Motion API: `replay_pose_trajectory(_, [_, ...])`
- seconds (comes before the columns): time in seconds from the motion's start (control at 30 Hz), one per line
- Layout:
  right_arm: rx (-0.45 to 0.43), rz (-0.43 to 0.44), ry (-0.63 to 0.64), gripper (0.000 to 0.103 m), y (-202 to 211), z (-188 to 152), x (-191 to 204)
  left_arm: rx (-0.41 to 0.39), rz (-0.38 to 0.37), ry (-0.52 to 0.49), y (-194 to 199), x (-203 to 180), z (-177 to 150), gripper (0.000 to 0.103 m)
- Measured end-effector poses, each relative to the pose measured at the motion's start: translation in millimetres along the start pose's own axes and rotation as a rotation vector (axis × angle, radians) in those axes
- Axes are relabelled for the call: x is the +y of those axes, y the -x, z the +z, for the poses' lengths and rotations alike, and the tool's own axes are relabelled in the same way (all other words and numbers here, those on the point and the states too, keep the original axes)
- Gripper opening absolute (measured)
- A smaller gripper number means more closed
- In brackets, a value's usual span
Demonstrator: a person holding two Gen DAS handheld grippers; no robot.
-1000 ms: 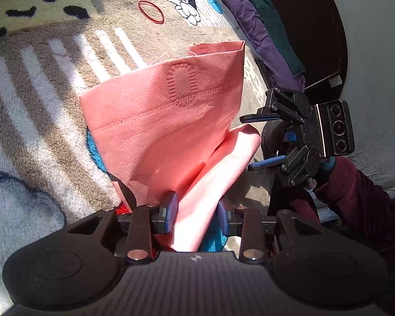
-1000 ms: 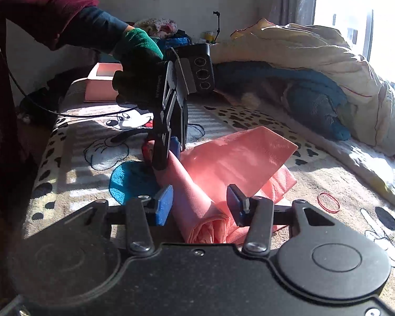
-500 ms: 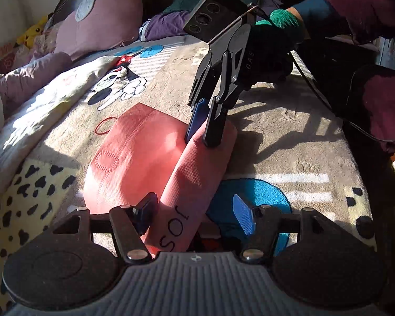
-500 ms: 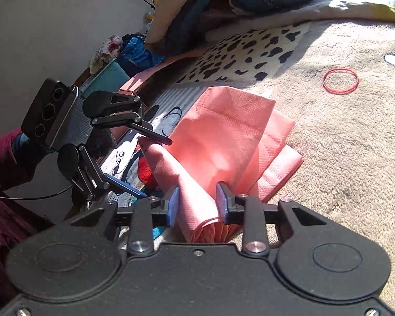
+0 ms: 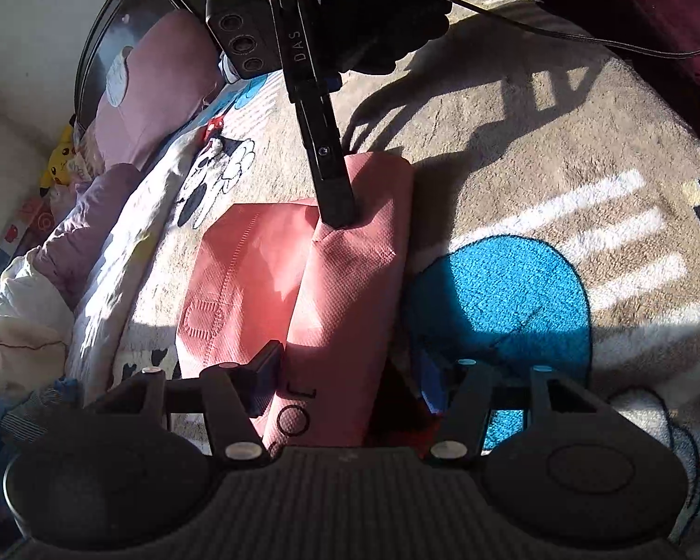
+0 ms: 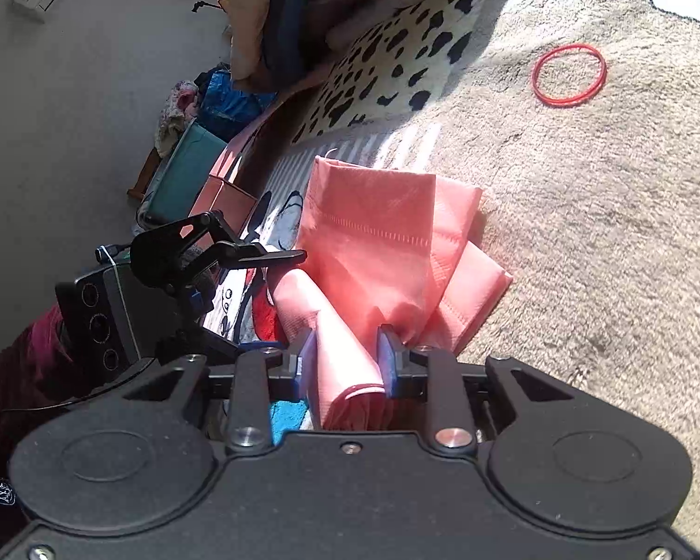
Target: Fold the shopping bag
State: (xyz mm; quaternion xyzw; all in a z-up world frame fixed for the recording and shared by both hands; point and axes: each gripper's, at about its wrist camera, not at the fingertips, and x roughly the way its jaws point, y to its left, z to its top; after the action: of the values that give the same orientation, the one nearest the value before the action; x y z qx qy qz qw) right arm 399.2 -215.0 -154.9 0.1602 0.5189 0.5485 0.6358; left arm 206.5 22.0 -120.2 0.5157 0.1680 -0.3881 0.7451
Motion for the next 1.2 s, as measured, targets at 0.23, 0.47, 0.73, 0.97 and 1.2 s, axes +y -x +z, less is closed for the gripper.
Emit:
replay_pose_trajectory(0.23, [-0.045, 0.029, -0.108, 0.023, 2.3, -8.3, -13.7, -0.002, 0.160, -0.150, 8.7, -35.5, 6.9, 0.028])
replay_pose_trajectory(0.47, [-0.033, 0.057, -0.146, 0.021, 0.6, -11.6, -19.7, 0.024, 0.165, -0.368, -8.9, -46.5, -2.0, 0.029])
replay_pose_trajectory(0.73, [-0.079, -0.027, -0.028, 0.019, 4.9, -21.7, 4.9, 0.087, 0.124, -0.344, -28.8, -41.2, 5.3, 0.023])
replay_pose_trajectory(0.97, [-0.165, -0.189, 0.201, 0.045, 13.7, -35.4, 50.7, 0.147, -0.130, -0.053, -29.2, 12.5, 24.7, 0.022])
replay_pose_trajectory(1.2, [-0.084, -0.502, 0.986, 0.057, 3.2, -115.8, 144.7, 0.162, -0.377, 0.143, -12.8, 38.1, 28.8, 0.022])
